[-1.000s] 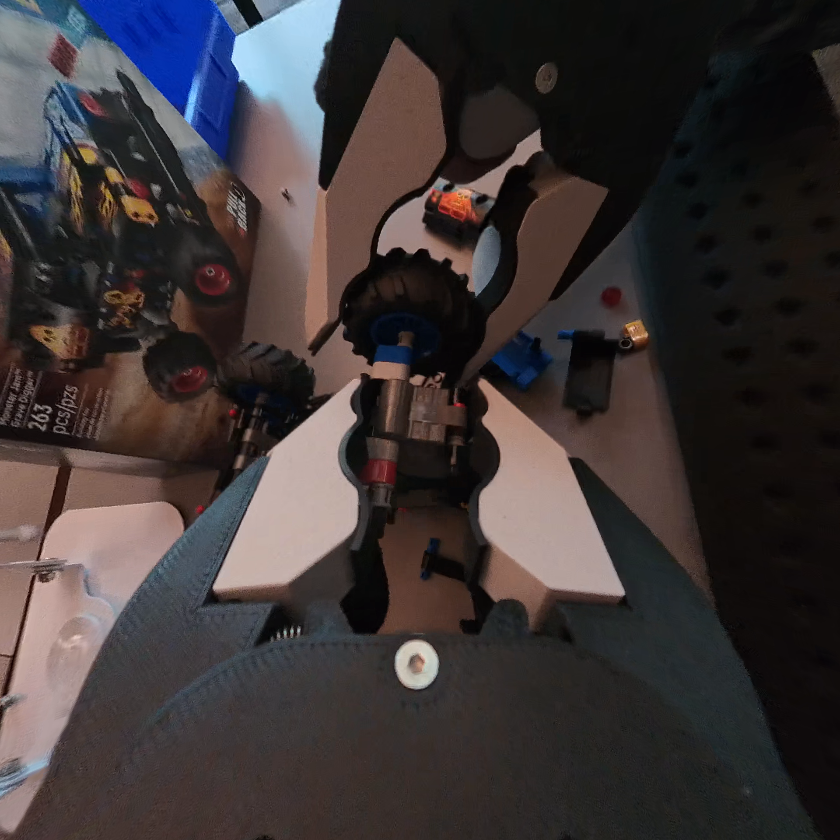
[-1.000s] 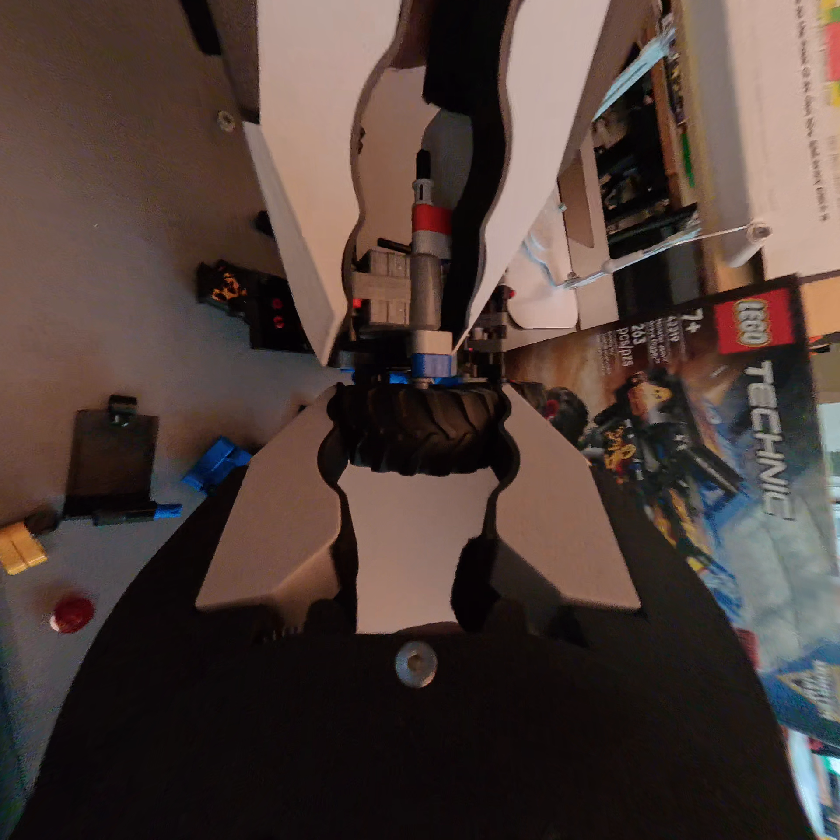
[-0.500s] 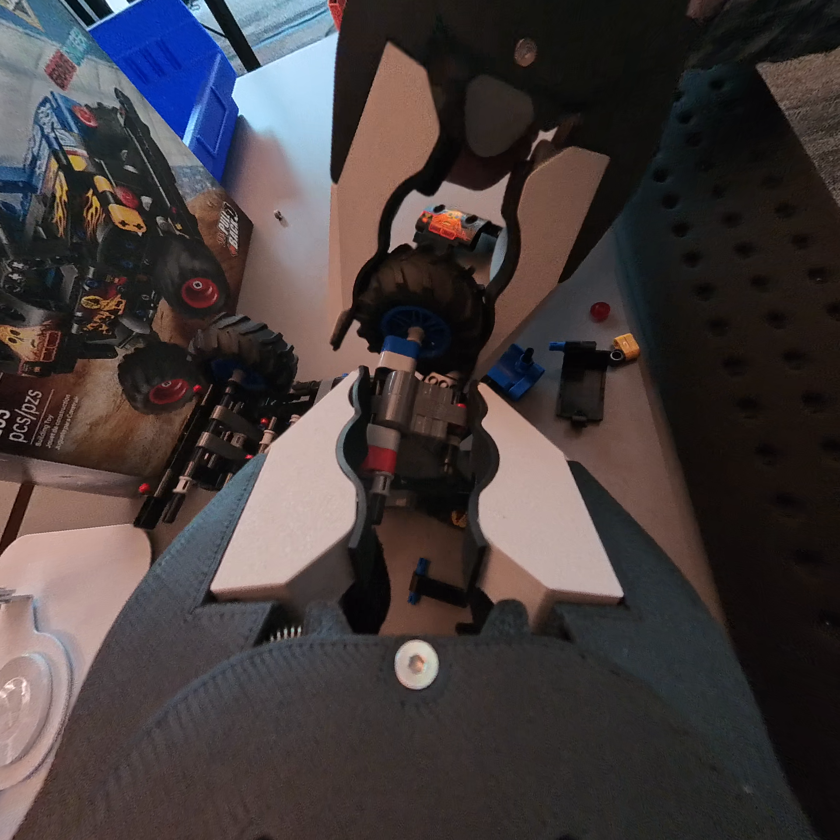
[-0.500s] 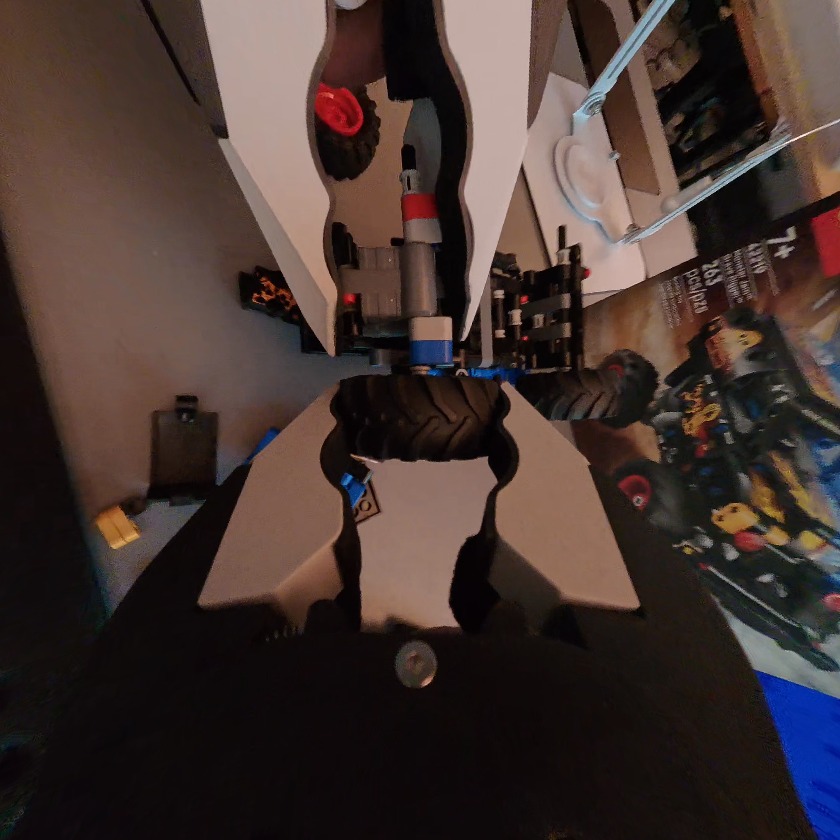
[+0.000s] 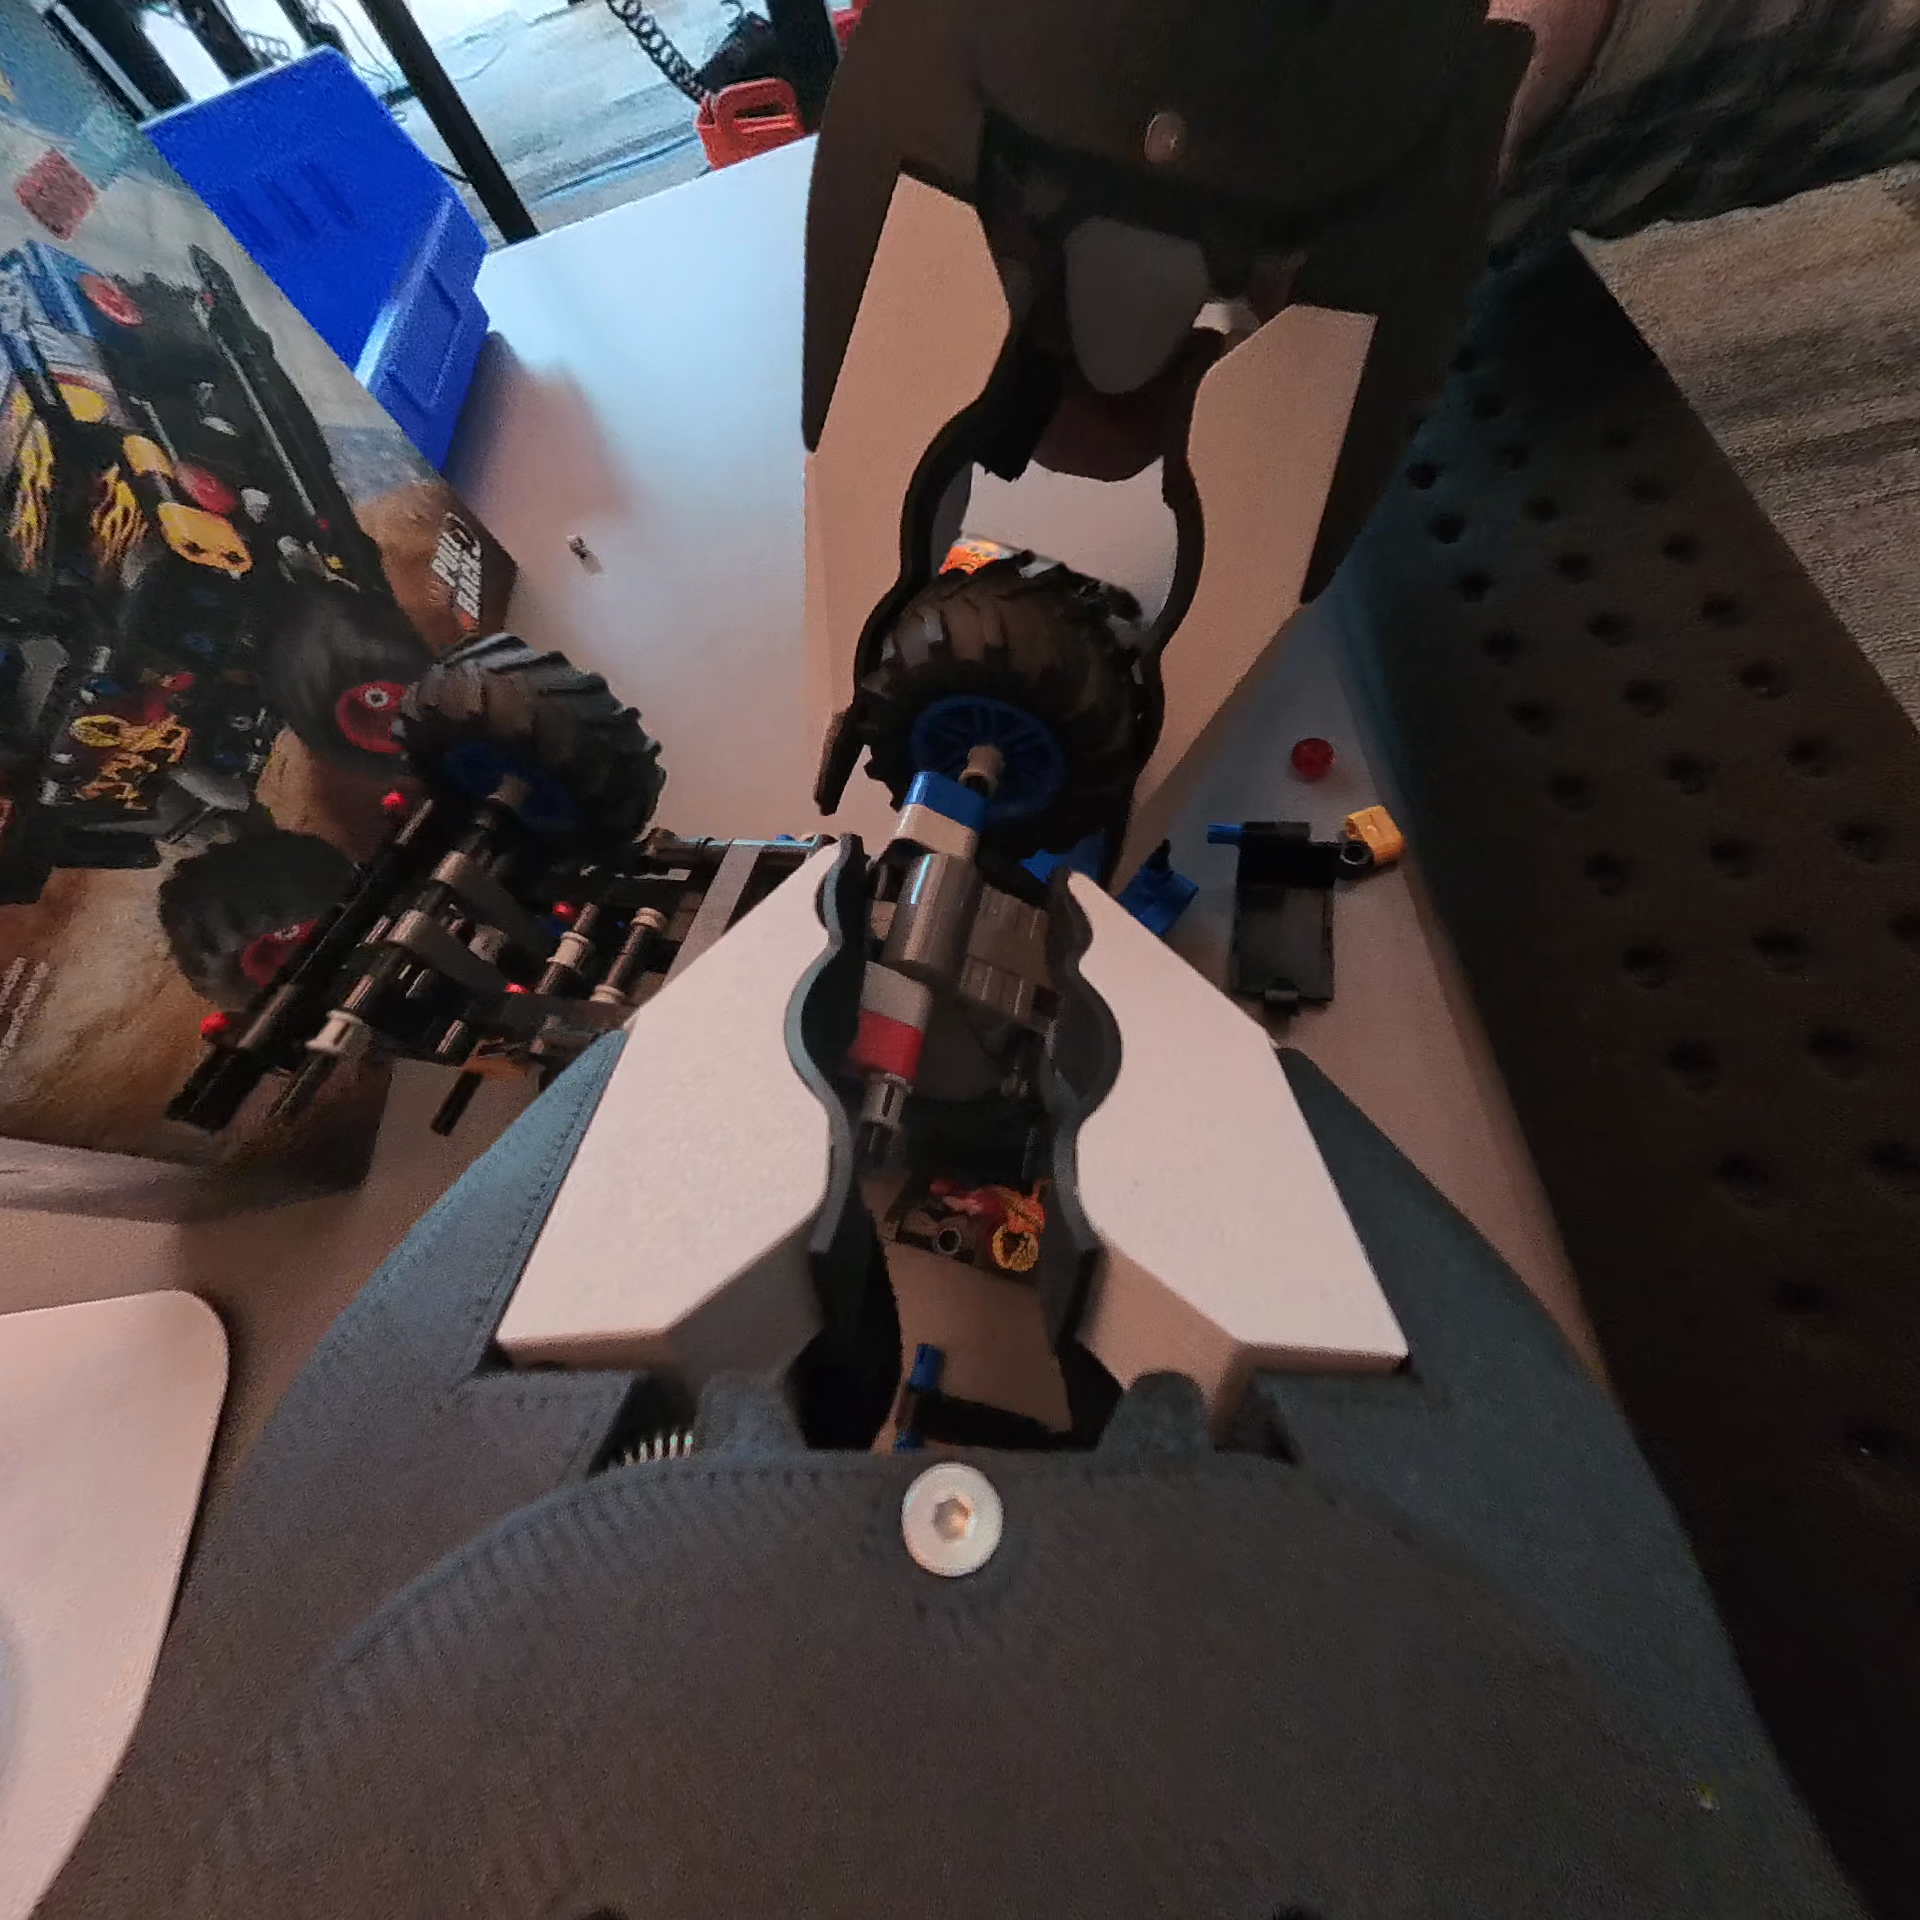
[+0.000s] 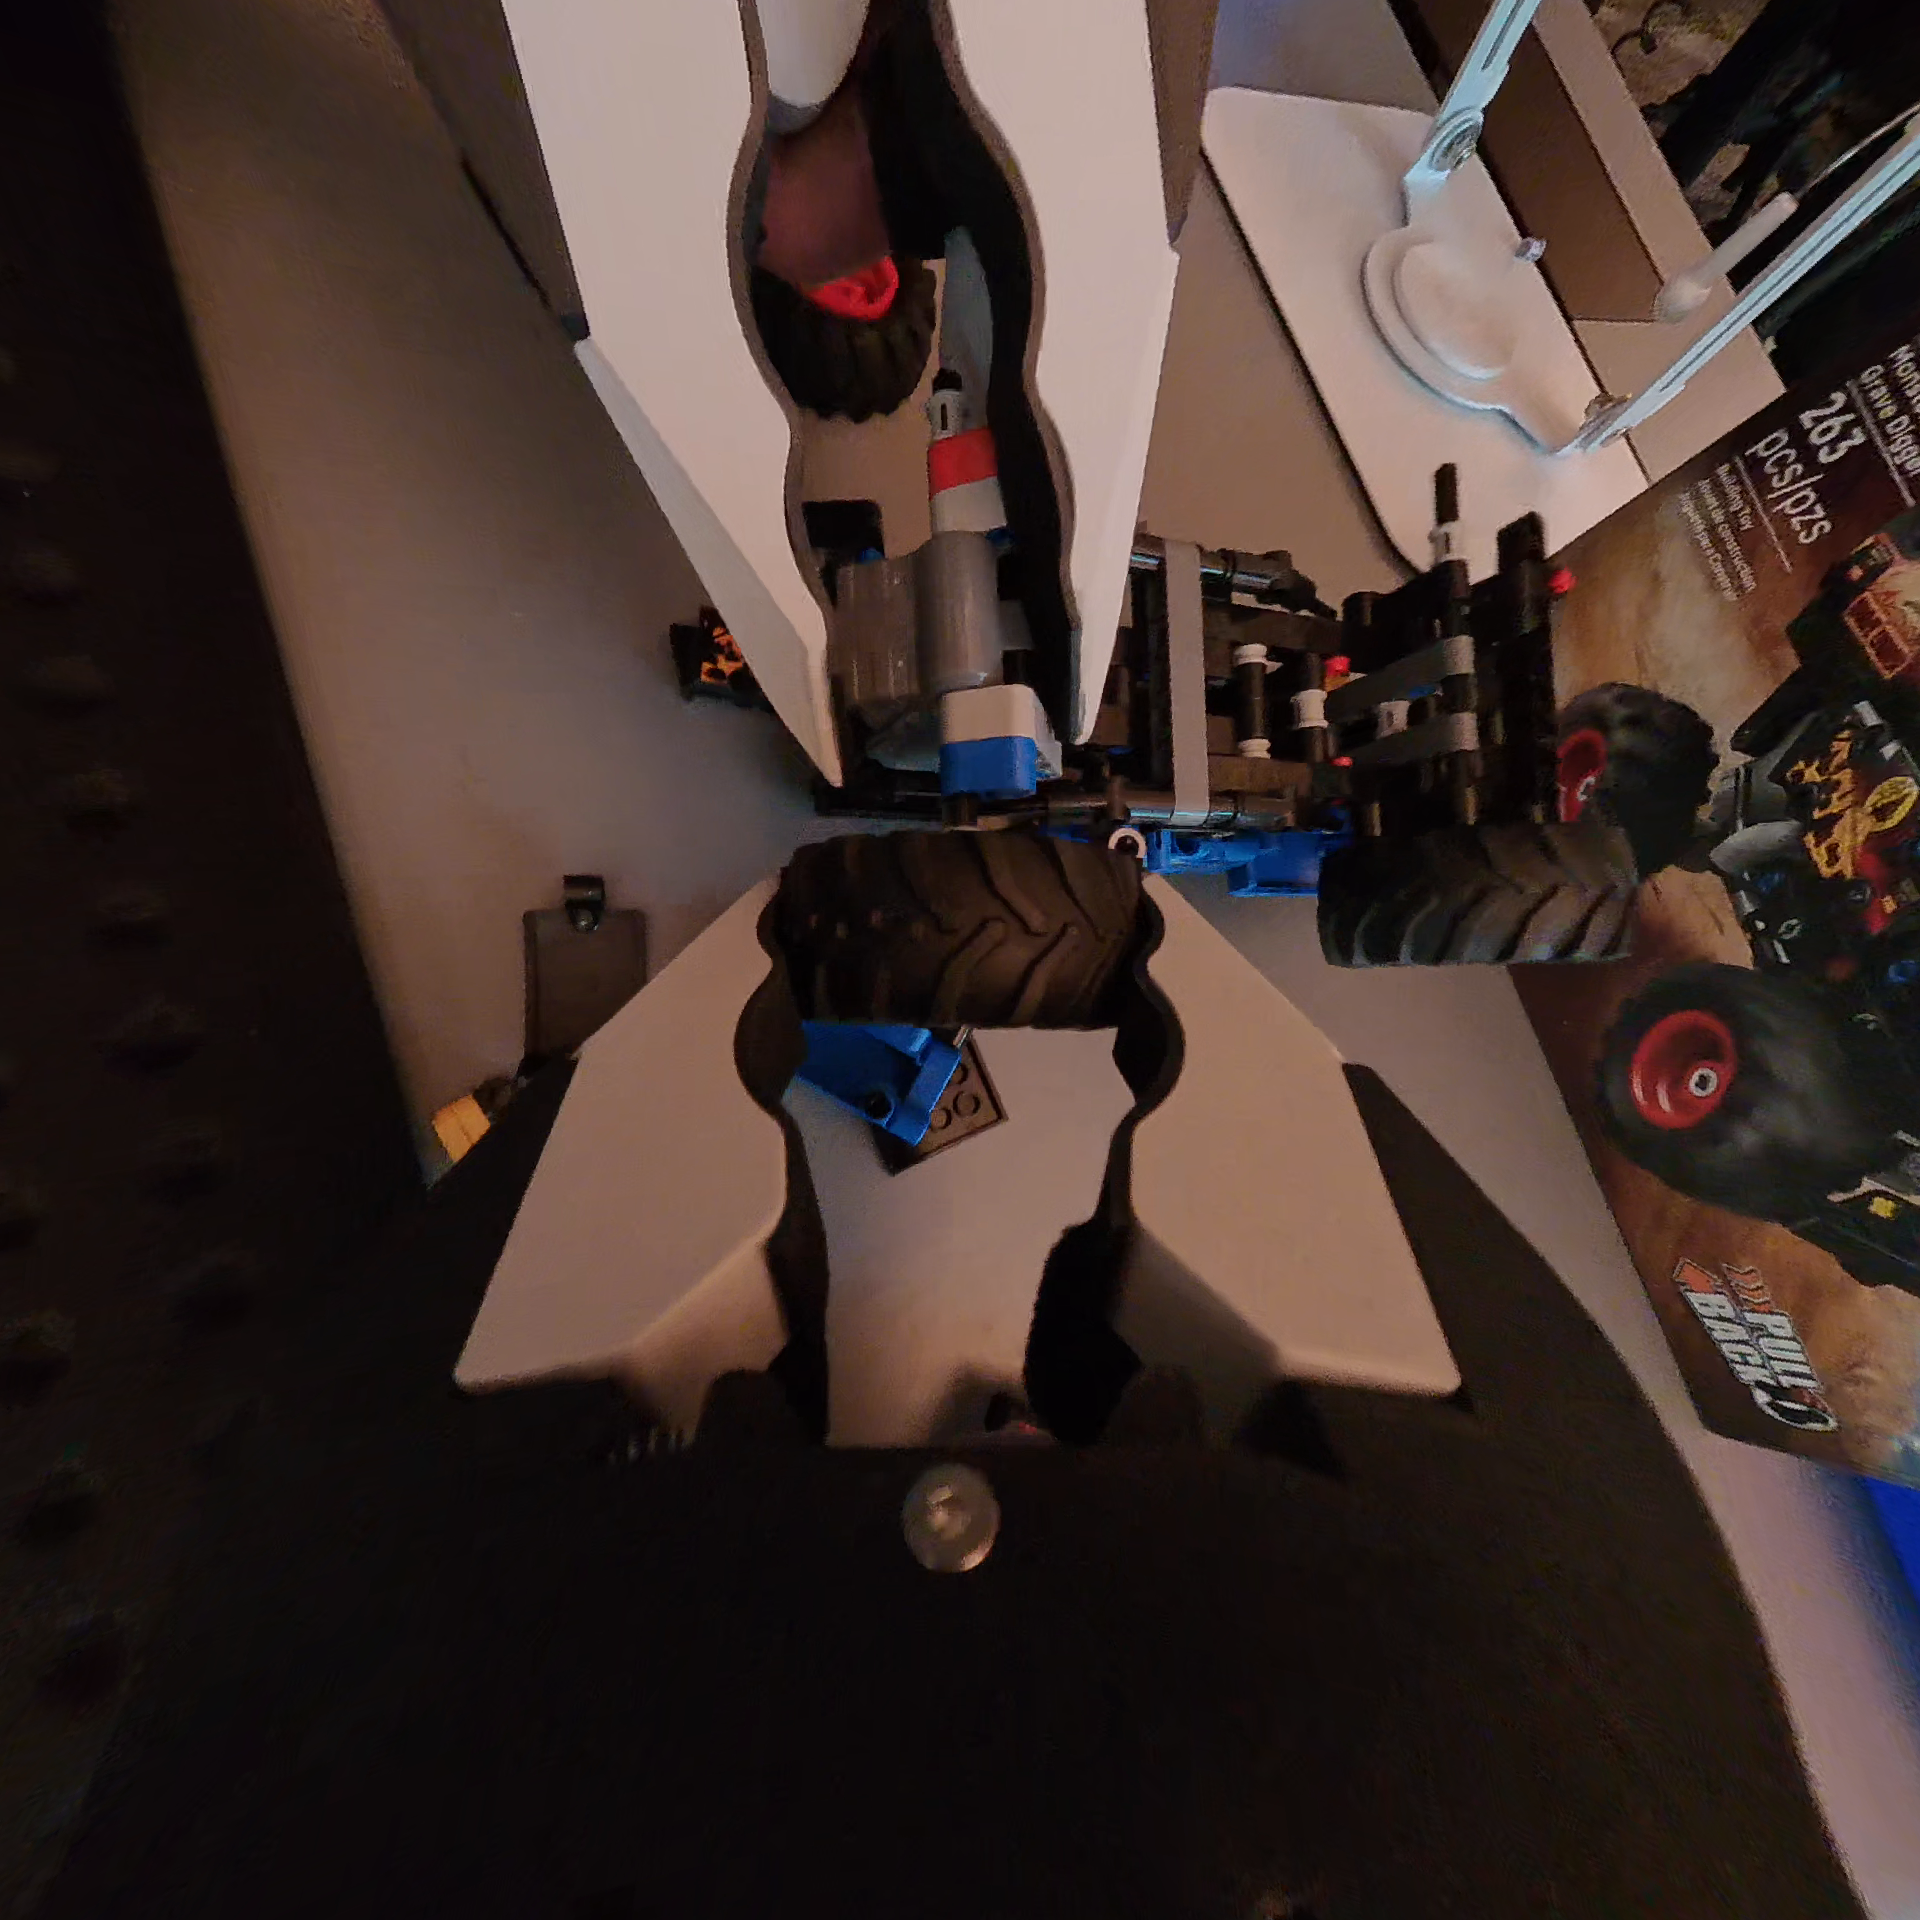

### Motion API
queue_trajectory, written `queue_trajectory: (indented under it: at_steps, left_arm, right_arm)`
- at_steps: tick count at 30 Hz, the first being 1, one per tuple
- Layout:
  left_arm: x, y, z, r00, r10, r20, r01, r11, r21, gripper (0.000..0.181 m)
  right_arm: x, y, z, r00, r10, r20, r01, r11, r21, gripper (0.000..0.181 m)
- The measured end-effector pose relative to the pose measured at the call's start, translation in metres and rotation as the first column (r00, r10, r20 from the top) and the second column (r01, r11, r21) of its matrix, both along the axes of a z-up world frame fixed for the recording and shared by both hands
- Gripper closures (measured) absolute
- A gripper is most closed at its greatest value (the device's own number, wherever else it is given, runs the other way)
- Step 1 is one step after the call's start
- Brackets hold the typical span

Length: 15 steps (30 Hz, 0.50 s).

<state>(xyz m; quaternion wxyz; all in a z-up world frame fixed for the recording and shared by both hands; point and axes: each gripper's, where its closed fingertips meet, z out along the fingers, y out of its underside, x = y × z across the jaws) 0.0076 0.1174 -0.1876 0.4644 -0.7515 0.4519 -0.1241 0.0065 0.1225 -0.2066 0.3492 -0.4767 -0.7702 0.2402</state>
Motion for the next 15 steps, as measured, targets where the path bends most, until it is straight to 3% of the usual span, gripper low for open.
queue_trajectory:
  at_steps: [7,11,15]
  left_arm:
    - [0.005,0.000,-0.001,1.000,-0.017,-0.009,0.017,1.000,0.021,0.148]
    - [-0.022,0.002,0.004,0.998,0.048,0.026,-0.049,0.999,0.019,0.149]
    - [-0.016,0.003,0.002,1.000,0.028,0.011,-0.028,0.999,0.016,0.149]
  right_arm:
    - [0.007,0.007,0.001,1.000,0.030,-0.005,-0.028,0.969,0.245,0.122]
    - [0.029,0.026,-0.005,0.998,-0.056,-0.004,0.056,0.995,0.086,0.122]
    - [0.036,0.028,-0.010,0.997,-0.050,0.058,0.042,0.990,0.138,0.120]
